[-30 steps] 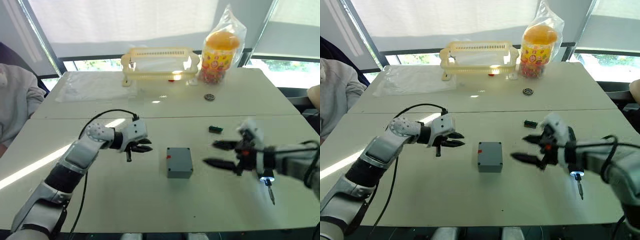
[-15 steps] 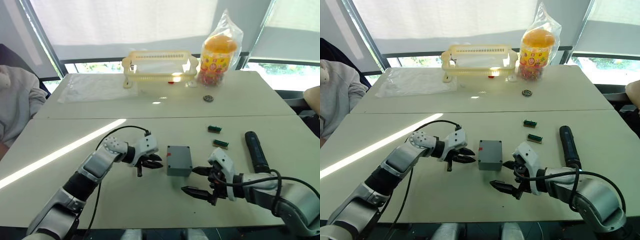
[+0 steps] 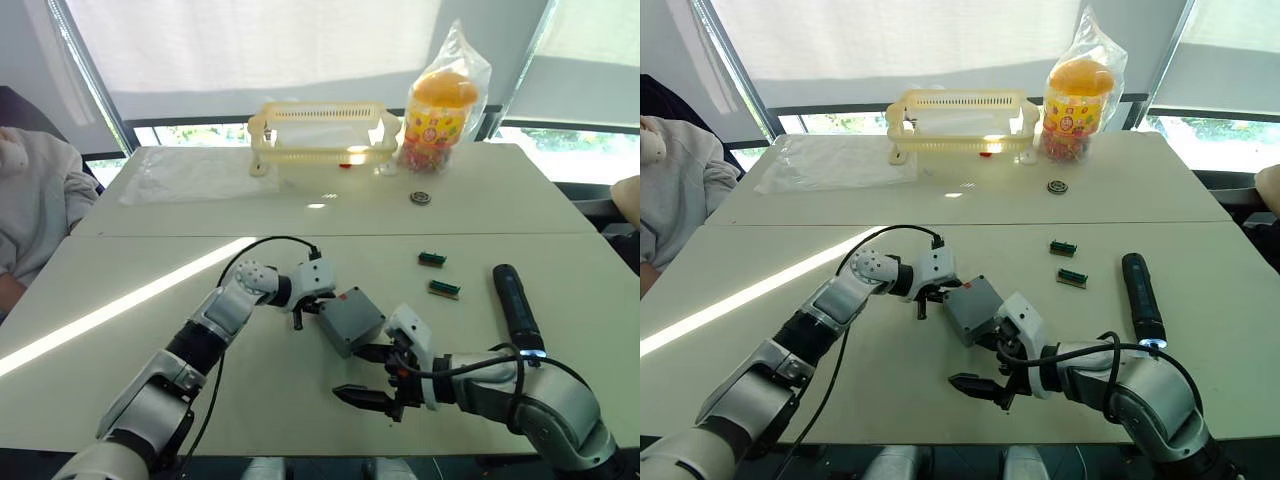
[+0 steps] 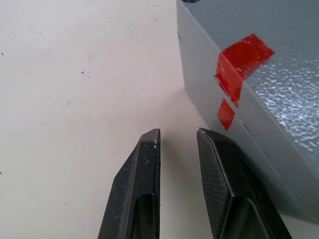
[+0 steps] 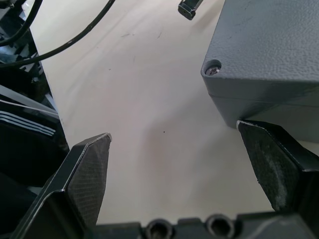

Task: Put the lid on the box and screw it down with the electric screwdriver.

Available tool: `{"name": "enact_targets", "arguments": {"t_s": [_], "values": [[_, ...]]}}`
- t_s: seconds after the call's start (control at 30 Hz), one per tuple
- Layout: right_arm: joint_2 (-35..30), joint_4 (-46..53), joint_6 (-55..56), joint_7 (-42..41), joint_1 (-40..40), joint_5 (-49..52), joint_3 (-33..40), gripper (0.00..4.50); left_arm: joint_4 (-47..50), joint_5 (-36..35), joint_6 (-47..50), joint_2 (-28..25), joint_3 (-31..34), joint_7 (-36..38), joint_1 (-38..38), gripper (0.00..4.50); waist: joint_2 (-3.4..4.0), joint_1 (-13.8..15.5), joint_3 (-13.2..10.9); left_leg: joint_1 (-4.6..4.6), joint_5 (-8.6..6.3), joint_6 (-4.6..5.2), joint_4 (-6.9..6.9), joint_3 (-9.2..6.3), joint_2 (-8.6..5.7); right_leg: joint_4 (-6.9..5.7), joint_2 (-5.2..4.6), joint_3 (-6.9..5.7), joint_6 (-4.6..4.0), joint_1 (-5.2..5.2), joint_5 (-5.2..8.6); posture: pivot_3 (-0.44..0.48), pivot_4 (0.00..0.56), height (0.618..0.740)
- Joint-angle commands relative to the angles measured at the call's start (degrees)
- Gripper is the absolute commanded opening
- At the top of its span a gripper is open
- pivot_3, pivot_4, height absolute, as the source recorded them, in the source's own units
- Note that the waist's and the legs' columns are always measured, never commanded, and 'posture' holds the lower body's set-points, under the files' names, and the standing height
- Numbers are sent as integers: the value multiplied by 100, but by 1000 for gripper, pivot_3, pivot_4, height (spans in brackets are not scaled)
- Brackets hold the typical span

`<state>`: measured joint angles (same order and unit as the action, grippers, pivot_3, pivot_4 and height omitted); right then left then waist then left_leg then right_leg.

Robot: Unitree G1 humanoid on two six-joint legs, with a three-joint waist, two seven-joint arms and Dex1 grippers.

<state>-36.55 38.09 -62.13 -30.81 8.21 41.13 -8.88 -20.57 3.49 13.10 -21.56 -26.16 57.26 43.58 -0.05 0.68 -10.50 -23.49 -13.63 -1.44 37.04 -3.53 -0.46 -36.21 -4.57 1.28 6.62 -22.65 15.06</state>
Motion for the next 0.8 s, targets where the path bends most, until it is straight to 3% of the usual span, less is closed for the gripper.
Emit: {"name": "enact_targets", "arguments": {"t_s": [0.03, 0.2, 0.3, 0.47, 0.57, 0.8], "values": [[-119, 378, -5, 75, -62, 124, 420, 4418, -94, 260, -44, -200, 44, -65, 1, 1125, 0, -7, 0, 0, 0, 0, 0, 0, 0, 0, 0, -1, 0, 0, 0, 0, 150, 740], [-534, 490, -101, -145, -101, 495, 1131, 4418, 533, 171, 210, -762, 274, 89, -302, 1125, 0, -112, 0, 3, 0, 1, -6, -1, 6, -2, 5, -1, 2, -4, -1, 0, 150, 740], [-848, 279, -40, -343, -33, 495, 1360, 4418, 1524, -213, 887, -1255, 545, 450, -731, 1125, 0, -189, 0, 5, -1, 2, -14, 1, 12, -7, 8, -1, 5, -10, -2, 0, 150, 740], [-1078, -524, 521, -635, 333, -175, 904, 4418, 2729, -749, 1627, -1680, 708, 824, -1432, 1125, 1, -135, -1, 10, -3, 4, -22, 2, 20, -10, 14, -1, 1, -13, 0, 0, 150, 740], [-986, -913, 811, -868, 571, -418, 578, 4418, 2910, -747, 1789, -1673, 627, 804, -1525, 1125, 0, -103, -1, 5, -2, 4, -12, 1, 16, -6, 11, -1, -17, -7, 10, 0, 150, 740], [-769, -1475, 1290, -1308, 848, -860, -26, 4418, 2577, -652, 1881, -1045, 464, 441, -1315, 1125, -2, -125, -2, 1, -2, 4, -6, 2, 5, -1, 2, 0, 1, -3, 0, 0, 150, 740]]}}
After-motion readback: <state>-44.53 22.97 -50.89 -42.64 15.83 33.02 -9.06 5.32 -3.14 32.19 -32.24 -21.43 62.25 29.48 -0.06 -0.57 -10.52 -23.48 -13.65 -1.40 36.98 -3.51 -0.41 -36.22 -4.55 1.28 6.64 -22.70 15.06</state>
